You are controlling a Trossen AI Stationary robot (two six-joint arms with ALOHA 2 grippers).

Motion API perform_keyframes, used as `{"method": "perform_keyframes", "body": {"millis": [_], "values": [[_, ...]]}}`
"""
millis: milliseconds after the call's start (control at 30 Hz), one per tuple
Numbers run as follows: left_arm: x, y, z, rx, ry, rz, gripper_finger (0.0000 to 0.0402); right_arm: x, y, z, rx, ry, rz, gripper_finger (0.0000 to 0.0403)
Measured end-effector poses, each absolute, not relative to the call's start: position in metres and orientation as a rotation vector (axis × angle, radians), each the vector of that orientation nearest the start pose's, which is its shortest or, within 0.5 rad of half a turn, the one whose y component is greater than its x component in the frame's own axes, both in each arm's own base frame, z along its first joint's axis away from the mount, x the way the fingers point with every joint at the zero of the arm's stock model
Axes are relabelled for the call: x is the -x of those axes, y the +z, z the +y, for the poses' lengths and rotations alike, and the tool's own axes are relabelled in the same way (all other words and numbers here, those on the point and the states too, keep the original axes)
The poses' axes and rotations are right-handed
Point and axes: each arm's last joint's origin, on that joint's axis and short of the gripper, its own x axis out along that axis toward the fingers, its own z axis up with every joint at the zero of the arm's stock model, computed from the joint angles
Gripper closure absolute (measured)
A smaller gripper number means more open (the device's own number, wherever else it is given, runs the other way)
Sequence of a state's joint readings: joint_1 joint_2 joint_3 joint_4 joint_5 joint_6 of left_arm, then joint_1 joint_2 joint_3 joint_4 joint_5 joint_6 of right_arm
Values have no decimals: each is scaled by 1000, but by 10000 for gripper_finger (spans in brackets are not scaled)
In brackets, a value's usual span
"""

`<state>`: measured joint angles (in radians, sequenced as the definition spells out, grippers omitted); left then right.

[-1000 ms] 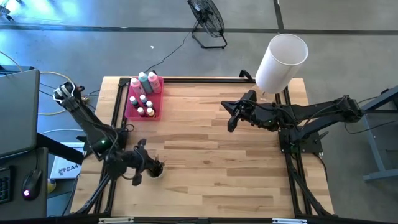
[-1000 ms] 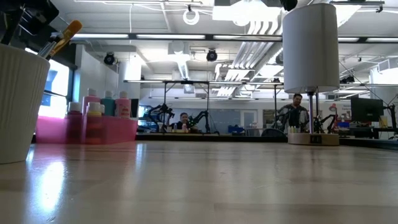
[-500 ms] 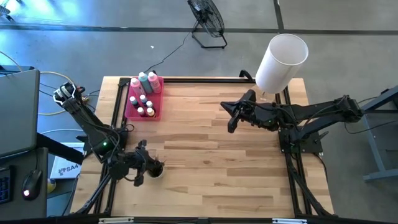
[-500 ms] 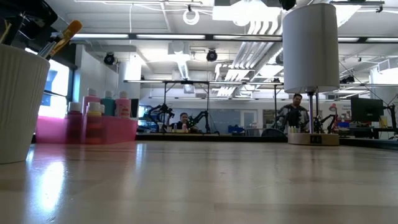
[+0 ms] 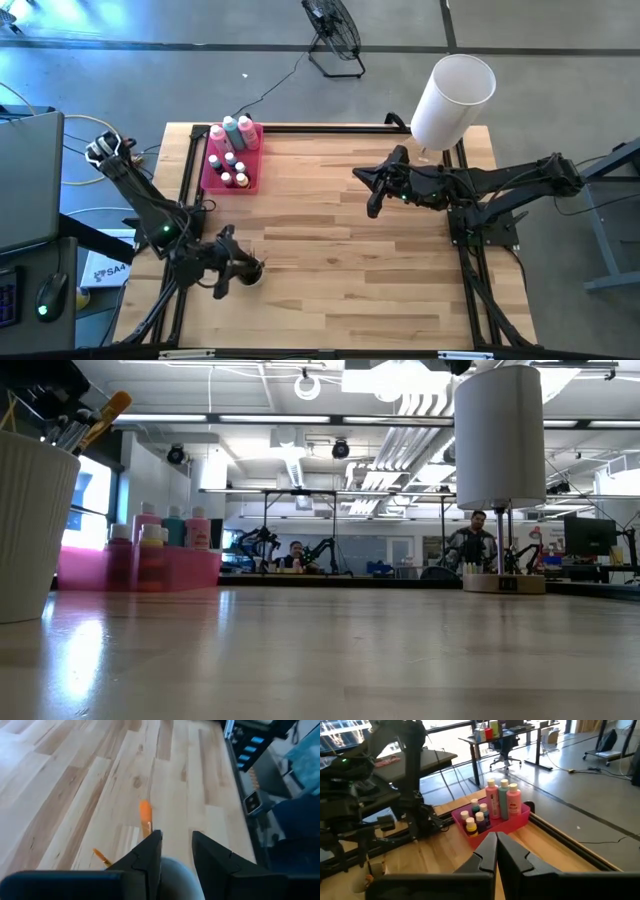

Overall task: Pick & Place Paint Supplies
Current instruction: Return to Home Position

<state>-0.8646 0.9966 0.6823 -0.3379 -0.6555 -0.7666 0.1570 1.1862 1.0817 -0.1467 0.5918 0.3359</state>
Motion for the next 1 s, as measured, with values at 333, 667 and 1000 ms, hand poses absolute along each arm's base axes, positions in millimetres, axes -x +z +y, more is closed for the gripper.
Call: {"method": "perform_keyframes", "body": {"millis": [333,667,1000], "values": [[-126,285,-121,429,-85,360,294,-261,361,29,-228,-323,174,400],[-131,309,-98,283,53,140,395,-246,381,18,-188,-239,89,400],[-151,320,-59,175,171,58,401,-187,401,9,-118,-246,95,400]]}}
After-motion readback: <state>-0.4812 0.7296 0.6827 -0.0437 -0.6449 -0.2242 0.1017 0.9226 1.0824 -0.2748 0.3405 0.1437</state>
